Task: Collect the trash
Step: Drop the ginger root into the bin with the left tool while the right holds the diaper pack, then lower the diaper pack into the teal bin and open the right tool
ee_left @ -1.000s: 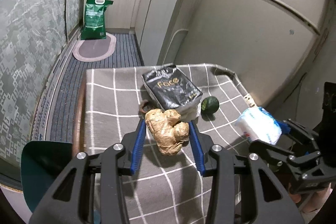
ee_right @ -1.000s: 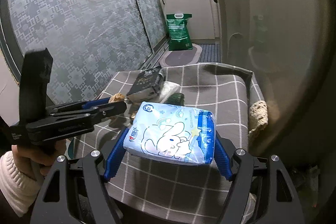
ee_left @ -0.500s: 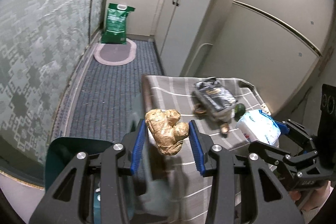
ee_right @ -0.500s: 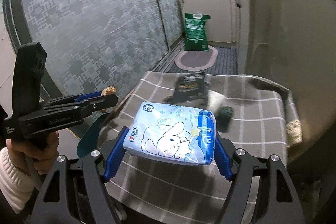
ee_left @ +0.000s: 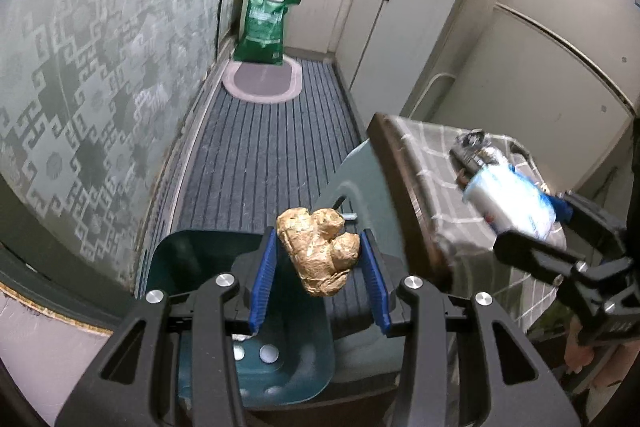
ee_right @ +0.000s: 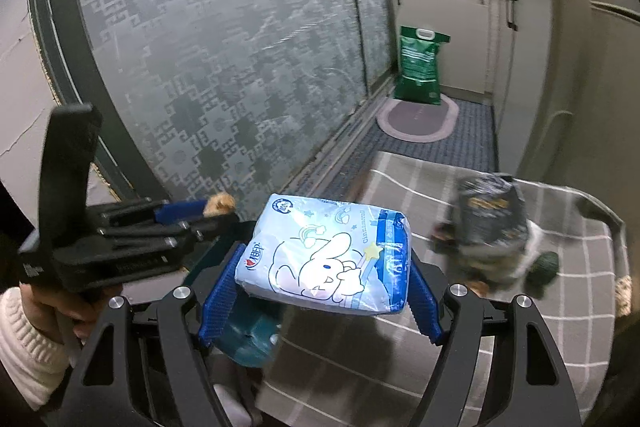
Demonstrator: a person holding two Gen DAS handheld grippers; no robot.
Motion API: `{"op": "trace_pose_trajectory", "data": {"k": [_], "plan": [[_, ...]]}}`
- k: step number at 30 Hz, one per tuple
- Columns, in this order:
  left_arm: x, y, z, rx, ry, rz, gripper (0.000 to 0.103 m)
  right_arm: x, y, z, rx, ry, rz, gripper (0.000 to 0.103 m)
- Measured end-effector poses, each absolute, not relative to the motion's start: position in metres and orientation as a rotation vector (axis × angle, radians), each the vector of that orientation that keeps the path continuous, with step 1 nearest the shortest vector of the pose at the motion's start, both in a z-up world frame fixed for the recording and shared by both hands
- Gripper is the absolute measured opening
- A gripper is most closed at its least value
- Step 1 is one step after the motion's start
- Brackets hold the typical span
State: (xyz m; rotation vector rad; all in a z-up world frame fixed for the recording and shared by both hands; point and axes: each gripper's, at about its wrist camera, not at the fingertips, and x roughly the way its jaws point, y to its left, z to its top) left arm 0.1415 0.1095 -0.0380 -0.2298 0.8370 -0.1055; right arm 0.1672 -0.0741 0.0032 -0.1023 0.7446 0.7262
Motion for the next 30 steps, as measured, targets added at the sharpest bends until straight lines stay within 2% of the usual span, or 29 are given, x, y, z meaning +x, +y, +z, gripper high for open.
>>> {"op": "trace_pose_trajectory", "data": {"k": [2, 6, 15, 22, 27, 30], "plan": [[0.140, 0.116, -0.043, -0.226, 0.852, -0.099, 0.047, 0.167, -0.063, 0.004, -0.105, 0.744, 0.737, 0.075], [0.132, 0.129, -0.049, -0.218, 0.865, -0.075, 0.047, 0.167, -0.046, 0.005, -0.112, 0.747, 0.750, 0.075], [0.109, 0.158, -0.034, -0.236, 0.813, -0.045, 0.042, 0.165, -0.004, -0.012, -0.162, 0.804, 0.782, 0.075], [0.096, 0.172, -0.028, -0.227, 0.804, -0.040, 0.032, 0.160, 0.030, -0.033, -0.228, 0.864, 0.813, 0.075], [0.088, 0.182, -0.026, -0.224, 0.798, -0.026, 0.030, 0.159, 0.046, -0.047, -0.254, 0.905, 0.830, 0.075], [0.084, 0.189, -0.027, -0.220, 0.805, -0.018, 0.024, 0.159, 0.054, -0.053, -0.278, 0.915, 0.832, 0.075]]}}
